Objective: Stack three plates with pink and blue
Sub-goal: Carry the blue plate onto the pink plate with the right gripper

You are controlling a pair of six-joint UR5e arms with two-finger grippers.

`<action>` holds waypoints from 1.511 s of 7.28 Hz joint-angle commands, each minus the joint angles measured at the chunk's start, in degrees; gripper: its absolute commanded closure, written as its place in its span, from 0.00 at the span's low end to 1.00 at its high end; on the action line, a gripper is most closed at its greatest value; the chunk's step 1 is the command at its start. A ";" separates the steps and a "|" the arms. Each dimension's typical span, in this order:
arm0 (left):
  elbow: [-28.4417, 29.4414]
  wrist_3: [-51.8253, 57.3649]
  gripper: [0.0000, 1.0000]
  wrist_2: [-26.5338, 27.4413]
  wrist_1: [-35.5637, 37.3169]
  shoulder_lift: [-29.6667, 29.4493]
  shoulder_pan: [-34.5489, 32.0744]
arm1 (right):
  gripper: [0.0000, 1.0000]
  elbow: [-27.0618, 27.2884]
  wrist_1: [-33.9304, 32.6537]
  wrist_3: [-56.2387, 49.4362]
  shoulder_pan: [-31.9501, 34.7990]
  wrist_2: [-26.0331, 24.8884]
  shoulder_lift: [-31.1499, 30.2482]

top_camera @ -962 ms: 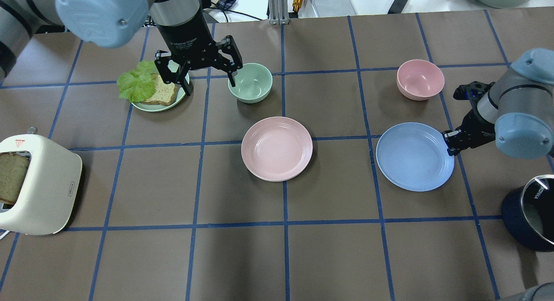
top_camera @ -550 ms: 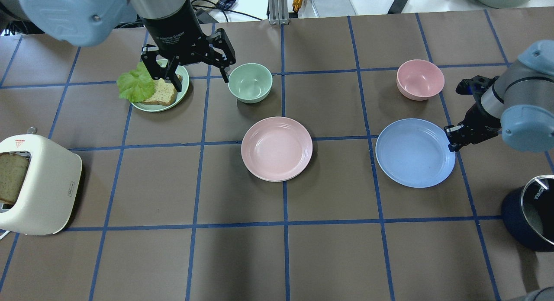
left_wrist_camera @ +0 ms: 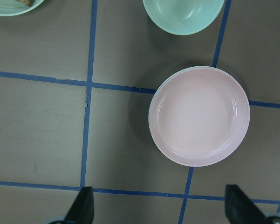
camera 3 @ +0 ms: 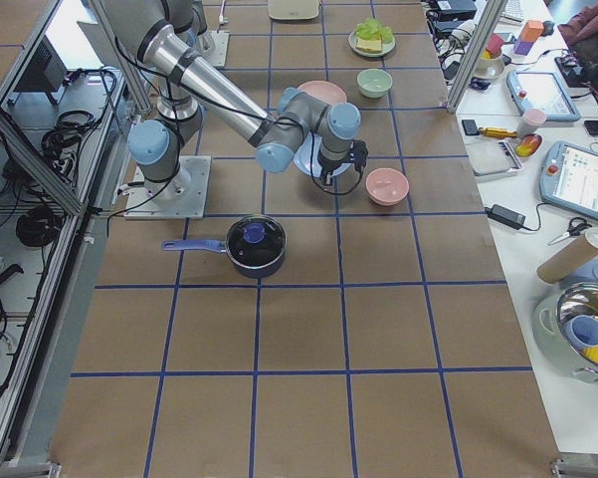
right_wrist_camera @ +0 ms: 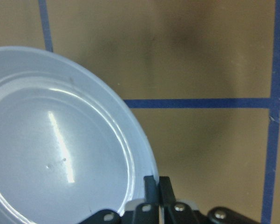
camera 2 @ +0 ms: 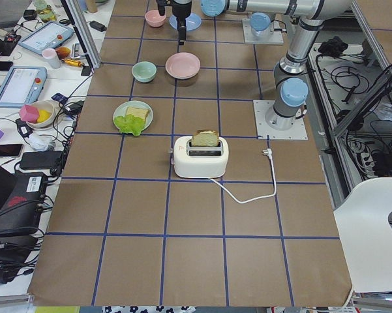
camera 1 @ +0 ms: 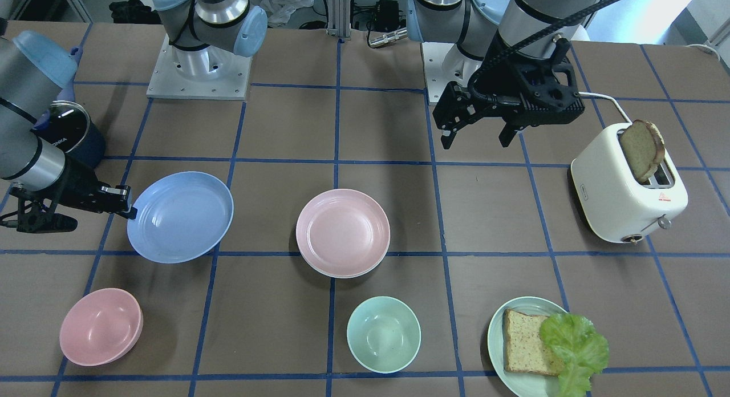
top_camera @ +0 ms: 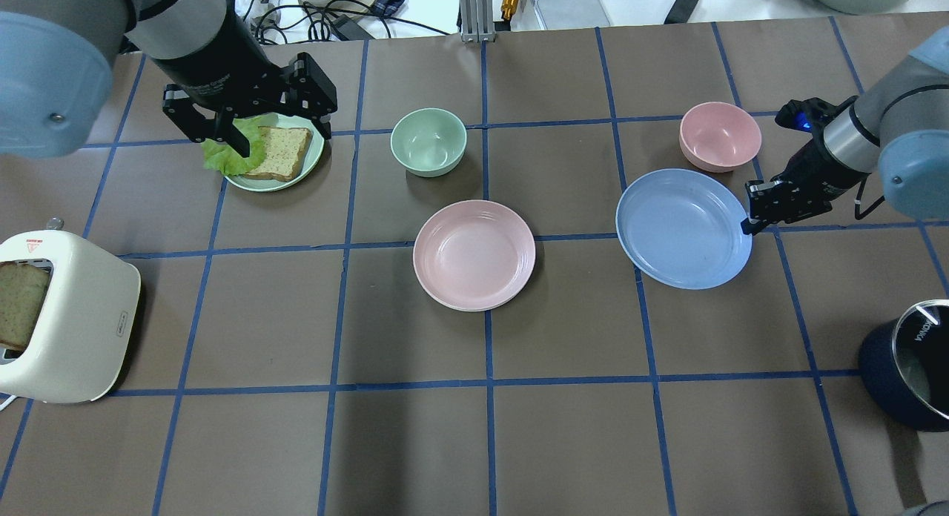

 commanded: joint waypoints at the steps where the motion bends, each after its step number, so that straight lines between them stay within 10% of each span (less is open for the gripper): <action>1: -0.22 1.03 0.00 0.10 -0.39 0.25 0.44 | 1.00 -4.09 0.43 4.87 5.80 0.32 1.95; 11: -0.48 1.74 0.00 0.10 -0.39 0.78 0.53 | 1.00 -17.22 0.52 19.64 34.38 -1.17 14.26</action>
